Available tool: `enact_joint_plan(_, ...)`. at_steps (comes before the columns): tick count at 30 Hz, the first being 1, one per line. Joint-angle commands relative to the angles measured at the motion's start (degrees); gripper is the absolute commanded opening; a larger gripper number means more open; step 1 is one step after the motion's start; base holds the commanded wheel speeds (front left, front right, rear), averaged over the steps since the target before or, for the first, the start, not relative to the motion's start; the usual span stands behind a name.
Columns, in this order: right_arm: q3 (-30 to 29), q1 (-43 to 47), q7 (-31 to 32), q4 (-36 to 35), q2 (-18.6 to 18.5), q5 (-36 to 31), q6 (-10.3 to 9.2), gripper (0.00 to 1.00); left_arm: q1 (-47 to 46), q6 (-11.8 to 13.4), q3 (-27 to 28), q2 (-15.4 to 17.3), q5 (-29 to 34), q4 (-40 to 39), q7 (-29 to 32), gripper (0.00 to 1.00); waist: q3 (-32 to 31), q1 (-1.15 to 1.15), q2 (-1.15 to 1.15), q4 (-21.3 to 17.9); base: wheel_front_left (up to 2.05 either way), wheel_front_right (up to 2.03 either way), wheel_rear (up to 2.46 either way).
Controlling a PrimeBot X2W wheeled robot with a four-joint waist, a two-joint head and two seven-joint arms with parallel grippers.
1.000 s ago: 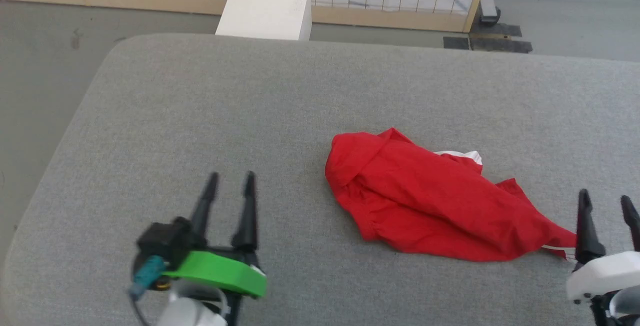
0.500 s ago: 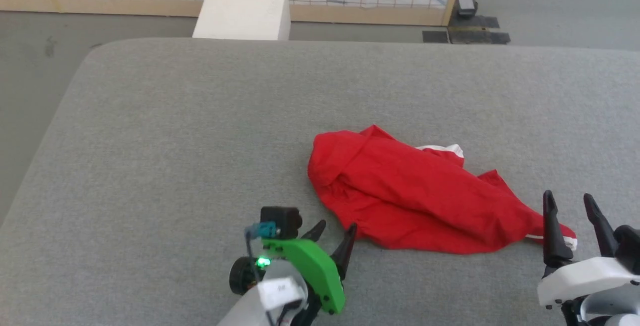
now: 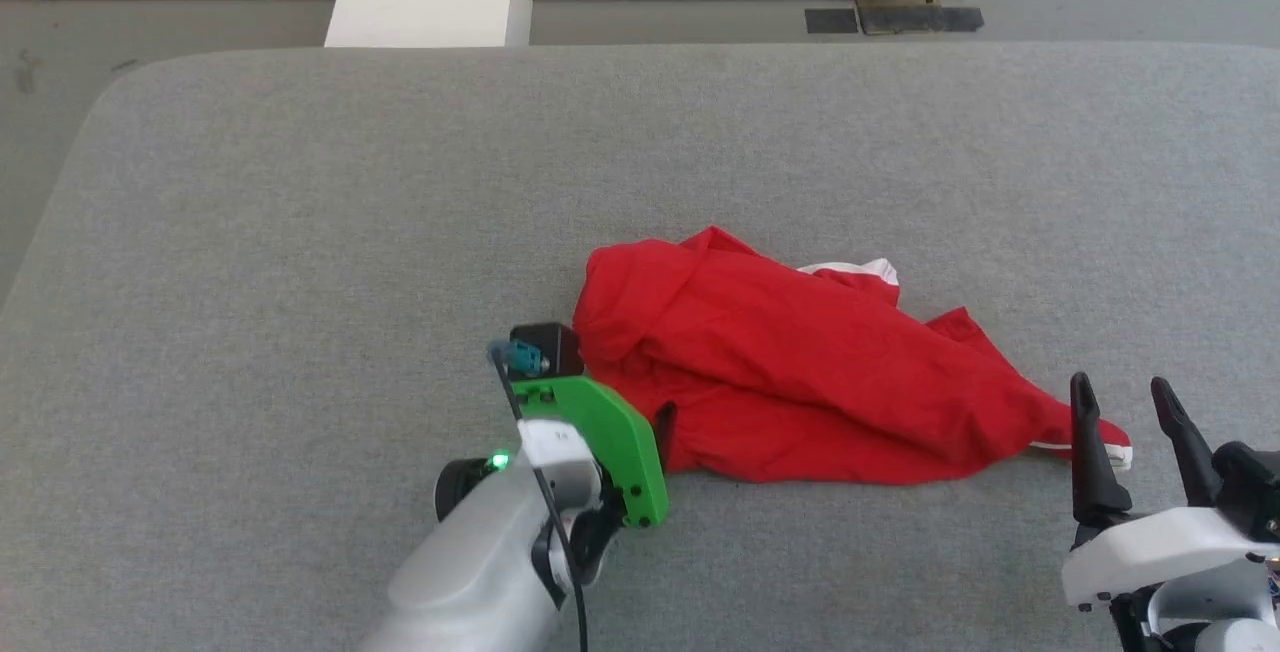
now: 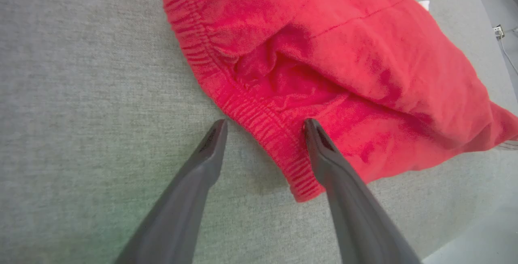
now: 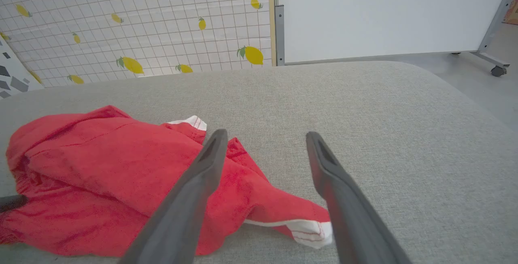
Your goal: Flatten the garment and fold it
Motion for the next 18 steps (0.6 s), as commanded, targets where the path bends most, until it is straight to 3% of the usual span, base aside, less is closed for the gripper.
enact_joint_plan(1, 0.2, -1.1, -0.4, 0.2, 0.0, 0.3, -0.09, 1.00, -1.6, 0.3, -0.2, 0.1, -0.7, 0.9, 0.8, 1.00, 0.4, 0.00, 0.00, -0.2, 0.00, 0.00, 0.00)
enact_joint_plan(8, 0.7, -2.0, -0.6, 0.3, 0.0, 0.4, -0.09, 1.00, -5.8, 0.2, -3.4, 0.1, -0.8, 6.1, 4.3, 1.00, 1.5, 0.00, 0.00, -0.5, 0.00, 0.00, 0.00)
enact_joint_plan(9, 0.8, -2.1, -0.7, 0.3, 0.0, 0.4, -0.09, 1.00, -6.2, 0.2, -3.6, 0.1, -0.5, 6.5, 3.7, 0.89, 1.6, 0.00, 0.00, -0.6, 0.00, 0.00, 0.00)
enact_joint_plan(10, 0.8, -2.2, -0.7, 0.4, 0.0, 0.4, -0.09, 1.00, -6.5, 0.0, -3.8, 0.1, -0.2, 7.0, 3.3, 0.03, 1.6, 0.00, 0.00, -0.6, 0.00, 0.00, 0.00)
enact_joint_plan(13, 0.7, -2.1, -0.8, 0.6, 0.0, 0.5, -0.09, 1.00, -6.8, -1.2, -4.6, 0.1, -0.1, 8.0, 2.8, 0.00, 1.5, 0.00, 0.00, -0.5, 0.00, 0.00, 0.00)
enact_joint_plan(18, 0.3, -1.4, -0.9, 1.0, 0.0, 0.4, -0.09, 1.00, -6.1, -1.7, -4.4, 1.2, 1.7, 6.8, -4.3, 0.00, 0.3, 0.00, 0.00, 0.1, 0.00, 0.00, 0.00)
